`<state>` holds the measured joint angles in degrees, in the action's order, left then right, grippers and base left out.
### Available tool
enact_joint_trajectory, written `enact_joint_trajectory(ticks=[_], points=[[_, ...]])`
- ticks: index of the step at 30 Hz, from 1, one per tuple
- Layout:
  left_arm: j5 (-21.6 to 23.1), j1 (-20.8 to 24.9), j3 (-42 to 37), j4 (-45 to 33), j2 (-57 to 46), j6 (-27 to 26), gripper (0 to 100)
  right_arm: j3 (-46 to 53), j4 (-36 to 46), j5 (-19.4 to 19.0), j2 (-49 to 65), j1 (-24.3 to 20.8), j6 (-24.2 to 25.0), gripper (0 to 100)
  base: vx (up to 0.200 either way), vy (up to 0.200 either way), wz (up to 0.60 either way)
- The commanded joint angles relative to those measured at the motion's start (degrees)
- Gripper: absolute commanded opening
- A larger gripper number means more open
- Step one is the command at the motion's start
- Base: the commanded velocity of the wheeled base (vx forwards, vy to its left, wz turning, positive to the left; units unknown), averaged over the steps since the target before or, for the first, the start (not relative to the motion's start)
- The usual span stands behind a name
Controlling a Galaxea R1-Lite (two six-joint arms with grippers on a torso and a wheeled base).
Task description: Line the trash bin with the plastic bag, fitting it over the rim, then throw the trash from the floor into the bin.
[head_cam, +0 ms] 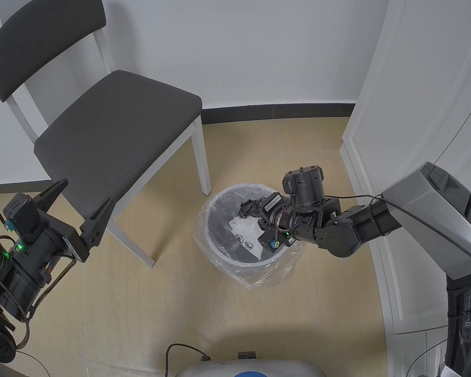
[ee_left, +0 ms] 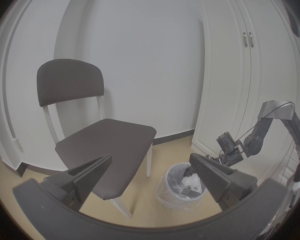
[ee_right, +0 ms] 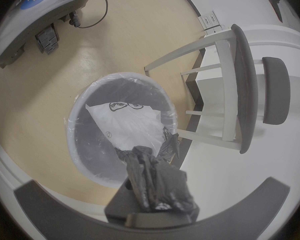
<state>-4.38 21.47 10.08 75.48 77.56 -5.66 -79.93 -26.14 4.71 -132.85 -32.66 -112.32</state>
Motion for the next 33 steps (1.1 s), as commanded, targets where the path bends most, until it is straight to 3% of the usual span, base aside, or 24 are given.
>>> enact_joint_trajectory(ticks=[1,13,27,33], points=[[-0.02,-0.11,-0.06,0.01,0.05,-0.06,100,-1.10,-0.14,0.04,-2.59,0.84,0.00,0,0.000,0.000,0.00],[0.07,-0.02,-0.06,0.10,-0.04,-0.06,100,-6.02,0.12,0.13,-7.42,2.25,0.00,0,0.000,0.000,0.00],[-0.02,-0.02,-0.06,0.10,0.40,-0.06,100,-19.29,0.47,2.50,-13.22,2.95,0.09,0,0.000,0.000,0.00],[-0.02,-0.02,-0.06,0.10,0.31,-0.06,100,-19.47,0.56,4.08,-13.40,3.04,0.00,0,0.000,0.000,0.00]])
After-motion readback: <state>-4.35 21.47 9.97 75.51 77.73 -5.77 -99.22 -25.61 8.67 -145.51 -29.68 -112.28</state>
